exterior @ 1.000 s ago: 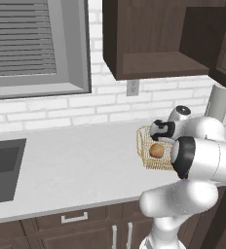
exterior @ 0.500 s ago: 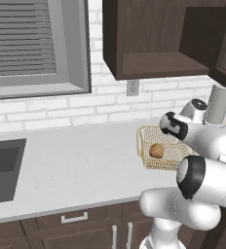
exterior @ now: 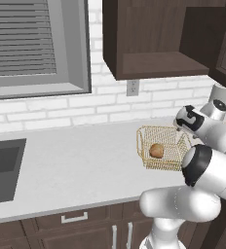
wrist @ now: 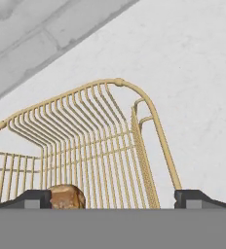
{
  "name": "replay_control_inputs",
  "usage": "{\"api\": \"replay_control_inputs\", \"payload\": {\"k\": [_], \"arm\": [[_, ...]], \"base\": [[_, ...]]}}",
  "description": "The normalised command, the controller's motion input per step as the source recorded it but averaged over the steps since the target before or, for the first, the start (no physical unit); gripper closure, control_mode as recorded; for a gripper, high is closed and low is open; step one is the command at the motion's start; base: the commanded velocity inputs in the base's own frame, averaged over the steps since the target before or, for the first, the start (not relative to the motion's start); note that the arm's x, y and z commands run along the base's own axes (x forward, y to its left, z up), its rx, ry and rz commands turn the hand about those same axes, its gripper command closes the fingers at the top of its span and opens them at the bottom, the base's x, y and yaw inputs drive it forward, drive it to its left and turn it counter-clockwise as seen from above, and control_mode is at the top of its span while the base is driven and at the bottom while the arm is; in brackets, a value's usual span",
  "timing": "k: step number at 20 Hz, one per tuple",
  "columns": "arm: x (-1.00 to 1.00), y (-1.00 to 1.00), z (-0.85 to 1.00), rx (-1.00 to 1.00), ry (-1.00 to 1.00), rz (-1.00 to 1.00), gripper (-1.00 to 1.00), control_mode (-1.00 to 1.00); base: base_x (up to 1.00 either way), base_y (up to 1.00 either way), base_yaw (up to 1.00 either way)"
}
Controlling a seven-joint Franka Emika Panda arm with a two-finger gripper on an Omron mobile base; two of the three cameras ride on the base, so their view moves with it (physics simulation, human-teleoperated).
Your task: Open the cabinet, pick up the bread from the cabinet and place it in the basket. Then move the basket to the dining counter.
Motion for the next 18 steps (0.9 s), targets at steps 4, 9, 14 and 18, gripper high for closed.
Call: {"api": "replay_control_inputs", "payload": {"k": [4, 9, 14, 18], "arm": [[0.00, -0.19, 0.00, 0.03, 0.00, 0.00, -1.00, -1.00], [-0.02, -0.01, -0.04, 0.00, 0.00, 0.00, -1.00, -1.00], [0.00, -0.10, -0.22, 0.00, 0.00, 0.00, -1.00, -1.00], [0.00, -0.10, -0.49, 0.01, 0.00, 0.00, -1.00, -1.00]], "base": [[0.00, 0.00, 0.00], [0.00, 0.00, 0.00], [0.00, 0.00, 0.00], [0.00, 0.00, 0.00]]}}
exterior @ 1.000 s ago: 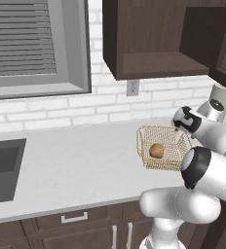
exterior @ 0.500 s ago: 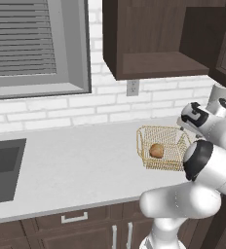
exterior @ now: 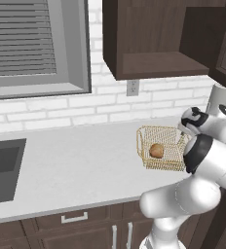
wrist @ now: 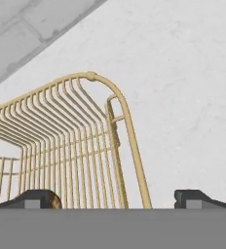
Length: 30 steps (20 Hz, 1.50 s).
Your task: Open the cabinet, pick up the bread from the cabinet and place it in the basket. Then move the basket to the dining counter.
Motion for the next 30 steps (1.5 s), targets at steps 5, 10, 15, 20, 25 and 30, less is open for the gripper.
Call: {"api": "replay_control_inputs", "payload": {"k": [5, 10, 15, 20, 25, 30], "arm": [[0.00, -0.10, -0.46, 0.03, 0.00, 0.00, -1.00, -1.00], [0.00, -0.02, -0.27, 0.01, 0.00, 0.00, -1.00, -1.00], [0.05, 0.00, -0.01, 0.01, 0.00, 0.01, -1.00, -1.00], [0.03, 0.04, 0.00, 0.01, 0.00, 0.04, -1.00, -1.00], [0.00, 0.24, -0.06, 0.00, 0.00, 0.10, -1.00, -1.00], [0.00, 0.32, -0.16, 0.00, 0.00, 0.11, 1.00, -1.00]], "base": [[0.00, 0.00, 0.00], [0.00, 0.00, 0.00], [0.00, 0.00, 0.00], [0.00, 0.00, 0.00], [0.00, 0.00, 0.00], [0.00, 0.00, 0.00]]}}
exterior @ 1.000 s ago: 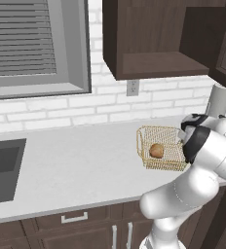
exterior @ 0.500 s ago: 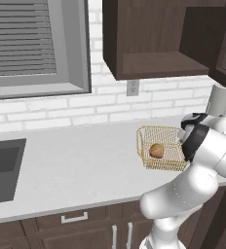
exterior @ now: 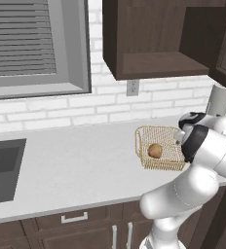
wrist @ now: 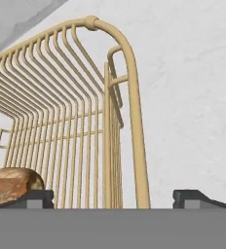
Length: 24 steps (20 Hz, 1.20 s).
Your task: Open the cabinet, pick up the bread from the cabinet and place it in the basket. Then move the basket to the dining counter.
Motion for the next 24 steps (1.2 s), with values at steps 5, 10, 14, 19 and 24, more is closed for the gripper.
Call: {"api": "replay_control_inputs", "payload": {"k": [5, 10, 14, 19, 24], "arm": [[0.00, 0.15, -0.05, 0.00, 0.01, 0.05, 1.00, -1.00], [0.00, 0.00, 0.00, 0.00, 0.00, 0.00, 1.00, -1.00], [0.00, 0.00, 0.00, 0.00, 0.01, 0.00, 1.00, -1.00], [-0.30, 0.00, 0.26, 0.01, 0.00, 0.00, 1.00, -1.00], [-0.21, 0.14, 0.53, 0.03, -0.02, 0.00, 1.00, -1.00]], "base": [[0.00, 0.00, 0.00], [0.00, 0.00, 0.00], [0.00, 0.00, 0.00], [0.00, 0.00, 0.00], [0.00, 0.00, 0.00]]}}
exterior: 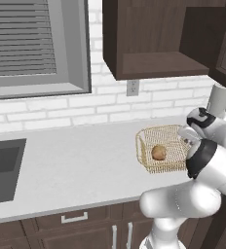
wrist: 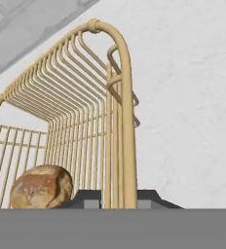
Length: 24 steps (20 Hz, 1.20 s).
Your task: Open the cabinet, pick up the bread from the cabinet and place it in the basket. Then move the basket to the dining counter.
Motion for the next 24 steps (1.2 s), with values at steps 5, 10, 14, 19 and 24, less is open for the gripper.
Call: {"api": "replay_control_inputs", "payload": {"k": [5, 10, 14, 19, 24], "arm": [[-0.07, 0.41, 0.41, 0.01, 0.00, 0.00, 1.00, -1.00], [-0.08, 0.45, 0.41, 0.04, 0.01, -0.02, 1.00, -1.00], [-0.12, 0.38, 0.48, 0.13, 0.04, -0.08, 1.00, -1.00], [-0.04, 0.18, 0.55, 0.21, 0.05, -0.10, 1.00, -1.00], [0.00, 0.19, 0.58, 0.24, 0.08, -0.08, 1.00, -1.00]], "base": [[0.00, 0.00, 0.00], [0.00, 0.00, 0.00], [0.00, 0.00, 0.00], [0.00, 0.00, 0.00], [0.00, 0.00, 0.00]]}}
